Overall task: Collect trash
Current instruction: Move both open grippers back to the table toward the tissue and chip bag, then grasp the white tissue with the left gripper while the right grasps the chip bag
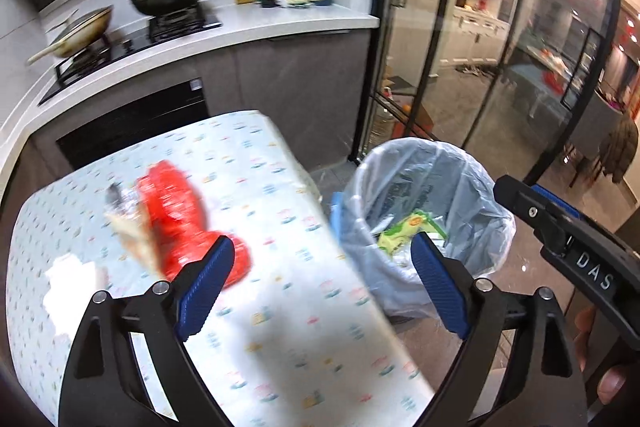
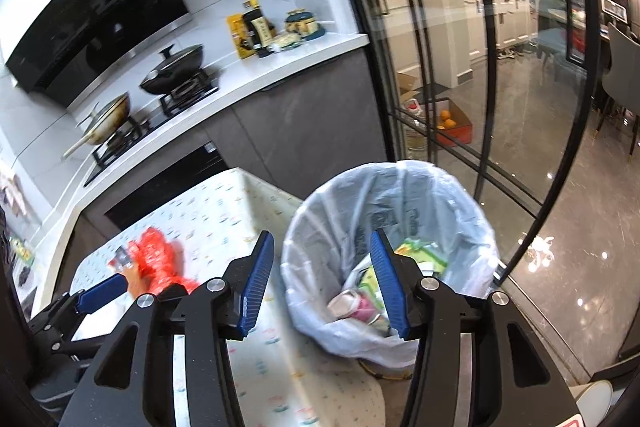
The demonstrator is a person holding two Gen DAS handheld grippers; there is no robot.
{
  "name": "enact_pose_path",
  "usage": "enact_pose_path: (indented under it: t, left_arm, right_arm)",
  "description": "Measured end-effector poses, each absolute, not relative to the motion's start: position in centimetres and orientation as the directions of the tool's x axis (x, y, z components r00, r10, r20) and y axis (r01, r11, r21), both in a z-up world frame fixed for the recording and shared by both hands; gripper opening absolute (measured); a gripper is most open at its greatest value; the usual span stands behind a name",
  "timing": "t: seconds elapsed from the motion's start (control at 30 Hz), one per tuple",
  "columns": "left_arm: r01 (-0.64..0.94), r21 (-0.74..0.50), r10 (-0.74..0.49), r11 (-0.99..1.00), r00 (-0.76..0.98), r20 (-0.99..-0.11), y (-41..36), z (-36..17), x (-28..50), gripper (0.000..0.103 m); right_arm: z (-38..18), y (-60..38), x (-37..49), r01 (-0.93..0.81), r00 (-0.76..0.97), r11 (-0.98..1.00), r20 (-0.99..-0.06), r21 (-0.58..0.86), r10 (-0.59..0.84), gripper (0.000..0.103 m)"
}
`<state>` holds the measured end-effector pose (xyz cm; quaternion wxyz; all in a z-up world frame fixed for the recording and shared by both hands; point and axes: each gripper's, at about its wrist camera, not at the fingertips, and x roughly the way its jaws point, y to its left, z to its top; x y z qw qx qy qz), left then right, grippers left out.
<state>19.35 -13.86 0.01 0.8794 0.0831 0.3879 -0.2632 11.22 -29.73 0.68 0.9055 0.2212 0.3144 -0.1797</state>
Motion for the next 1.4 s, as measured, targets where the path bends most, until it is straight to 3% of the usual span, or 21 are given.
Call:
enact_pose_path:
  t: [0.33, 0.8, 1.2, 1.3, 1.4]
  left_arm:
    - [0.381, -0.064, -0.303, 0.922, 0.611, -0.731, -4.6, 0.2, 20.1, 0.092]
    - [0.149, -0.124, -0.189, 0.981, 0.591, -0.784, 9.5, -3.4, 23.3, 0.092]
    - [0.099, -0.145, -0.176, 0.984, 0.544, -0.821, 12.5, -7.1, 26.6, 0.092]
    - [0.094, -0.155, -0.181, 0.984, 0.527, -0.830, 12.9, -7.8, 27.4, 0.091]
    - [0.101, -0.184, -0.210, 0.978, 0.500, -0.840, 13.3, -8.6, 28.0, 0.078]
  right_arm:
    - [1.6, -22.5, 12.6, 0.366, 0.748, 0.892, -0.653, 0.264, -0.113, 0.050]
    - [-0.6, -13.2, 17.0, 0.259, 0.712, 0.936, -0.702, 0.237, -0.019, 0.052]
    - [-4.0, -8.1, 23.3, 0.190, 0.654, 0.962, -0.756, 0.197, 0.026, 0.052]
    - [-4.8, -7.6, 25.0, 0.182, 0.645, 0.966, -0.764, 0.184, 0.024, 0.052]
    - [-5.4, -7.2, 26.6, 0.176, 0.639, 0.968, -0.769, 0.181, 0.027, 0.052]
